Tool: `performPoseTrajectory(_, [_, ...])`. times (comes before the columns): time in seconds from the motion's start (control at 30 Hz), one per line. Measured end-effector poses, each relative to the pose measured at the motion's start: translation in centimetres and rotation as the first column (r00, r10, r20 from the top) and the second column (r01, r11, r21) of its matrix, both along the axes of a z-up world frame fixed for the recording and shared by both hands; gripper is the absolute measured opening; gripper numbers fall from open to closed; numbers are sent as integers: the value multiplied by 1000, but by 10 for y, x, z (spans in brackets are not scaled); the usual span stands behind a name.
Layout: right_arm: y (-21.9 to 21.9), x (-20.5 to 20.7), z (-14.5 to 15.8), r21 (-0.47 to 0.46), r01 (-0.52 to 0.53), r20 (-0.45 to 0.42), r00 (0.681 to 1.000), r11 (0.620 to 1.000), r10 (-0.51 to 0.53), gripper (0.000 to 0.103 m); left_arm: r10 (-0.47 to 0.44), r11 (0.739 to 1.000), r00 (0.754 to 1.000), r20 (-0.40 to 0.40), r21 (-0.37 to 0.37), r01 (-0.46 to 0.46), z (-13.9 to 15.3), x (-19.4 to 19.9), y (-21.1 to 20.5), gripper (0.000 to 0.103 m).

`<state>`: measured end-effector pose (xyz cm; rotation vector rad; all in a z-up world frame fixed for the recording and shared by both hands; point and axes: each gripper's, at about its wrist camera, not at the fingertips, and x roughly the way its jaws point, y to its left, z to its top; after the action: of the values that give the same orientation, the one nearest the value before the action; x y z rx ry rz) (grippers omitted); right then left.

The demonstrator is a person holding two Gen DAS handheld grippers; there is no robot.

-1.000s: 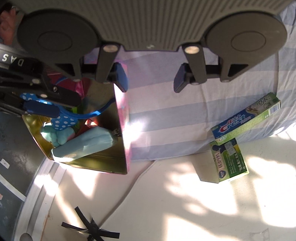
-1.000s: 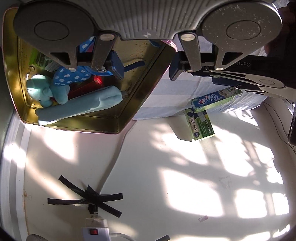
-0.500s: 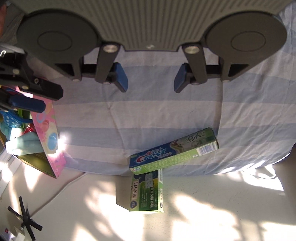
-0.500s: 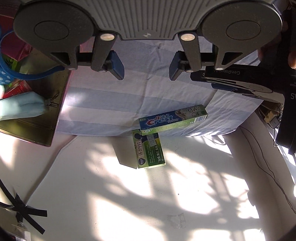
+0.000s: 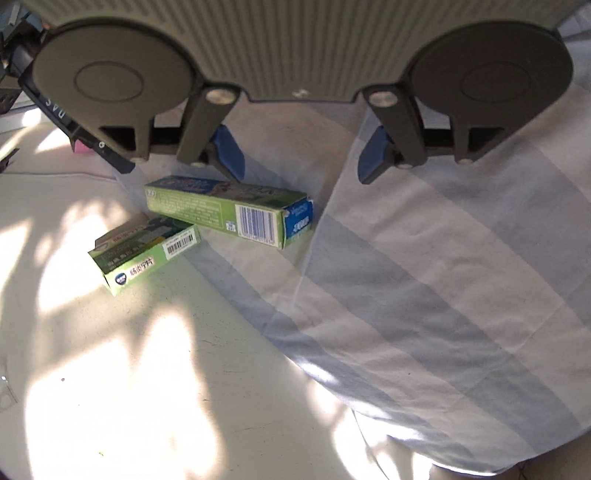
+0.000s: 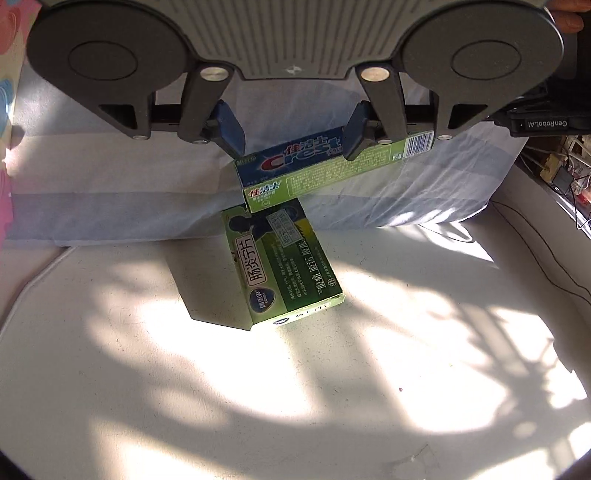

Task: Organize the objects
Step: 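Withdraw the right tool and move it to the green toothpaste box, then close the right tool on the toothpaste box and lift it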

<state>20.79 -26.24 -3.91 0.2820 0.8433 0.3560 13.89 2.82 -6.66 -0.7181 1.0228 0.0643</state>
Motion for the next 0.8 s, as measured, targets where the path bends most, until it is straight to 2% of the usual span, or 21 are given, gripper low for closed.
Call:
performPoseTrajectory(0.2, [-2, 59, -14, 75, 32, -51, 998, 997, -28, 59, 46, 998, 999, 20, -52, -45, -8, 12, -2, 69])
performPoseTrajectory(0.3, [8, 82, -24, 58, -35, -124, 991, 998, 42, 56, 79, 993, 997, 27, -85, -76, -11, 12, 6, 69])
performPoseTrajectory(0.37, [15, 82, -26, 19, -81, -137, 987, 997, 82, 53, 107, 989, 994, 34, -110, -103, -11, 10, 13, 69])
performPoseTrajectory(0.47, [24, 60, -19, -56, -153, -104, 984, 987, 146, 53, 124, 985, 991, 42, -126, -118, -11, 8, 17, 69])
performPoseTrajectory(0.57, [19, 22, -10, -70, -192, -64, 980, 979, 188, 54, 106, 987, 994, 41, -125, -100, -10, 6, 18, 70])
performPoseTrajectory(0.67, [11, -21, -7, -41, -241, -65, 969, 970, 238, 54, 70, 993, 997, 43, -101, -65, -9, 3, 15, 70])
performPoseTrajectory(0.8, [10, -59, -6, -99, -245, -44, 969, 965, 241, 54, -2, 999, 999, 50, -47, 5, -8, -2, 6, 70])
